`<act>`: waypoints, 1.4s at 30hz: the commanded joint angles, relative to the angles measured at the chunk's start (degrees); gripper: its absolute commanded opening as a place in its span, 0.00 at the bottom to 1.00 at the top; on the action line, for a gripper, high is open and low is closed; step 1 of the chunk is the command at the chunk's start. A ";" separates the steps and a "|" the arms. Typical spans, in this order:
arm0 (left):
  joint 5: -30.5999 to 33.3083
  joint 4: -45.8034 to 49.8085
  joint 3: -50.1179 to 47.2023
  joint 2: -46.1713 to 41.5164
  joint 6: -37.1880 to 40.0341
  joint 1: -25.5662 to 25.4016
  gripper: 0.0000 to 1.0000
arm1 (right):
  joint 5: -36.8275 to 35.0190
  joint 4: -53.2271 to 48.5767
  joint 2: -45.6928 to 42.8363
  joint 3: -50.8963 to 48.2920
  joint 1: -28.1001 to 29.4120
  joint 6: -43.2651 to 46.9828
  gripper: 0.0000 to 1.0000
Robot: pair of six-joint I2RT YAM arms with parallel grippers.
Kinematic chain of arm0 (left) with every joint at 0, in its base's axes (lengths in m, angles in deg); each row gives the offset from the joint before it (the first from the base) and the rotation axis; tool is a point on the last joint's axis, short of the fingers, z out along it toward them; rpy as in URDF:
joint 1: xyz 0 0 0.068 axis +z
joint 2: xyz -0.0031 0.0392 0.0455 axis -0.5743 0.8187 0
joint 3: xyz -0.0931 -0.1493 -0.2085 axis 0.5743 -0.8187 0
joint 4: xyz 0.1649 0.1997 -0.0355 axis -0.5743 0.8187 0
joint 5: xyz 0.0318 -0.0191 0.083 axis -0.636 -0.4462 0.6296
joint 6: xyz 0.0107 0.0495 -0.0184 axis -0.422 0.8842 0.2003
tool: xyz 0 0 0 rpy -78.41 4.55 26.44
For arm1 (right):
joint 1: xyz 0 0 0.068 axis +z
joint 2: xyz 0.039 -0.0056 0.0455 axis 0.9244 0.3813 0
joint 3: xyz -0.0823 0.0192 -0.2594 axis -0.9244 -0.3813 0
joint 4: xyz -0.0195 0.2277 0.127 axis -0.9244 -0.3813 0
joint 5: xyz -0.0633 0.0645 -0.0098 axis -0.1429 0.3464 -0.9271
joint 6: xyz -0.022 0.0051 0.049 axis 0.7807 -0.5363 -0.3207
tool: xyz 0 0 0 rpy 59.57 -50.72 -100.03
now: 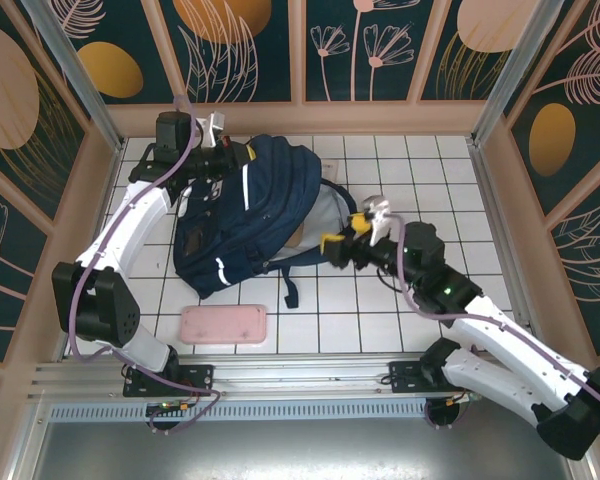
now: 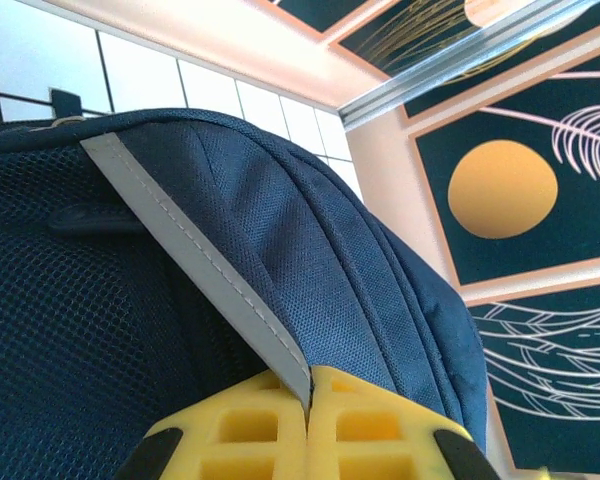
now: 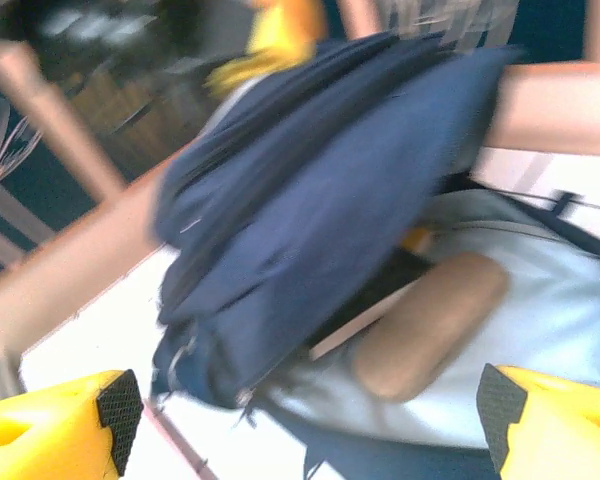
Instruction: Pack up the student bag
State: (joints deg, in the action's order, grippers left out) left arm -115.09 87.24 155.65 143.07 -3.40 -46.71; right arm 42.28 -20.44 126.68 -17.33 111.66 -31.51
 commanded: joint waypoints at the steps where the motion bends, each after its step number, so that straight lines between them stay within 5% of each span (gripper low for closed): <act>1: -2.29 -12.95 -0.69 -1.80 -1.60 0.67 0.00 | 7.99 0.36 3.78 0.09 6.17 18.39 0.89; 8: -4.34 -17.52 -4.93 -1.94 -2.48 0.85 0.00 | 7.41 -4.25 23.32 6.16 17.93 35.24 0.96; 19: -6.13 -23.64 -9.75 -3.05 -4.50 0.88 0.00 | 11.97 -5.49 46.07 18.98 21.22 38.89 0.99; 42: -7.14 -26.97 -11.07 -3.19 -6.96 0.85 0.00 | 9.63 -5.94 61.84 25.10 25.51 33.37 0.99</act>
State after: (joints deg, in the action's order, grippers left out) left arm -119.90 67.87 144.33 142.75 -10.43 -46.56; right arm 52.47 -25.64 186.63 6.47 136.58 2.94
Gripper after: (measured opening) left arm 0.064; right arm 0.987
